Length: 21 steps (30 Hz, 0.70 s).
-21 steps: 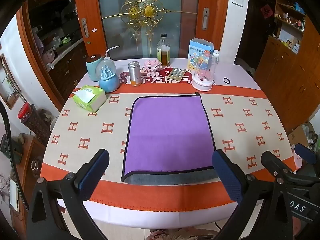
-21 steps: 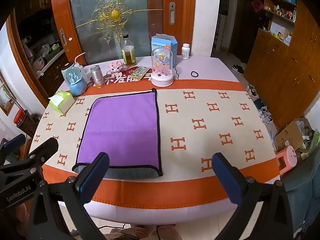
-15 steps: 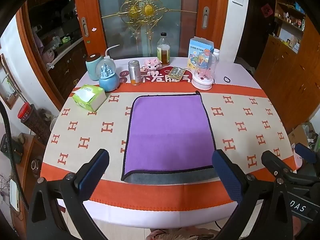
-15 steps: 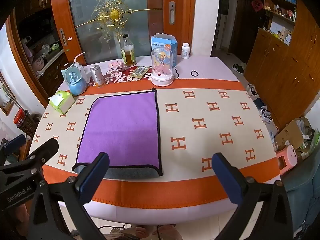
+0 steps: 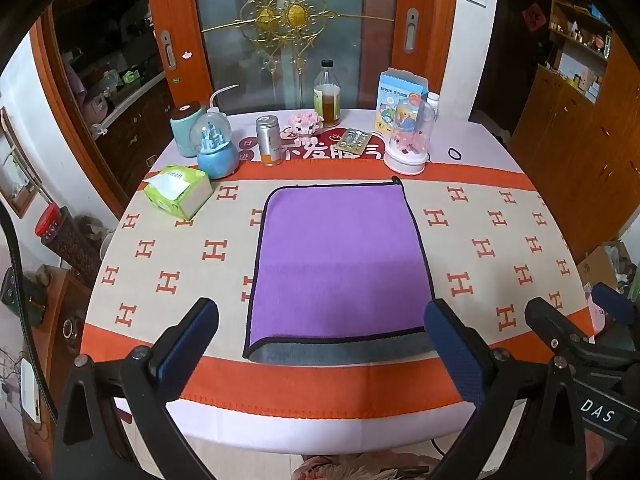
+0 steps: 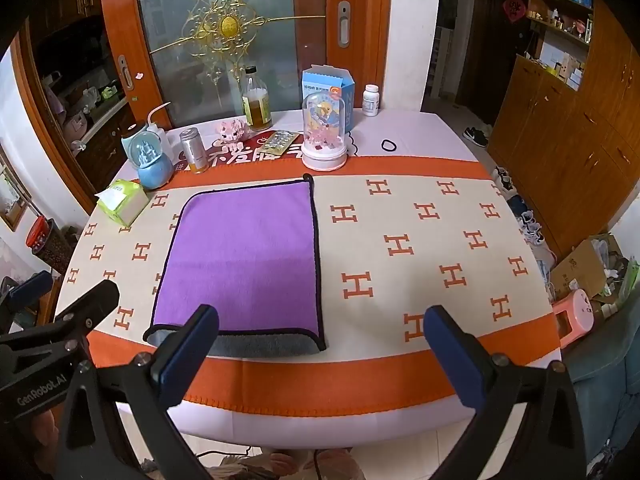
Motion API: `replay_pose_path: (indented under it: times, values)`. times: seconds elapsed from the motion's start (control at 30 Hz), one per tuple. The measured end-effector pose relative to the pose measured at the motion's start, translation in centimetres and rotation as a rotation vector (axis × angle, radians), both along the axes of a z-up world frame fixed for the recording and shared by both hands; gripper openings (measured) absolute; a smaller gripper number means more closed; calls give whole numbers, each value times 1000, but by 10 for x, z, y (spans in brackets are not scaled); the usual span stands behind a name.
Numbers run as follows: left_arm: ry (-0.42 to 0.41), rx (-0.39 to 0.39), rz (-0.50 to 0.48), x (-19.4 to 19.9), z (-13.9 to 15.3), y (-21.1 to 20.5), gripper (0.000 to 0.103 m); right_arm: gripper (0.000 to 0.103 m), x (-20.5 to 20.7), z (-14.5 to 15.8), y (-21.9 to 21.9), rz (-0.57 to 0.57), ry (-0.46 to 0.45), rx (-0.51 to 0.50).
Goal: Fold towel
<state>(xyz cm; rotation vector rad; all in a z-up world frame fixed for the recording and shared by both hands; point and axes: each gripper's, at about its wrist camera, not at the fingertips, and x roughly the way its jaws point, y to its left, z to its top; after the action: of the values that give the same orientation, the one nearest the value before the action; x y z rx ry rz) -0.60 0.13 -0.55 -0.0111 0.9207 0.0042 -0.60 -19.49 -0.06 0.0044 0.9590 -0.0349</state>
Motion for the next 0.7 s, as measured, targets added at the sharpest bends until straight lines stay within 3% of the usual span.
replay_pose_path:
  times: [0.7]
  values:
    - [15,11,-14,-7,-8,-3,102,102,-6,9,-2,-12,-15,-14]
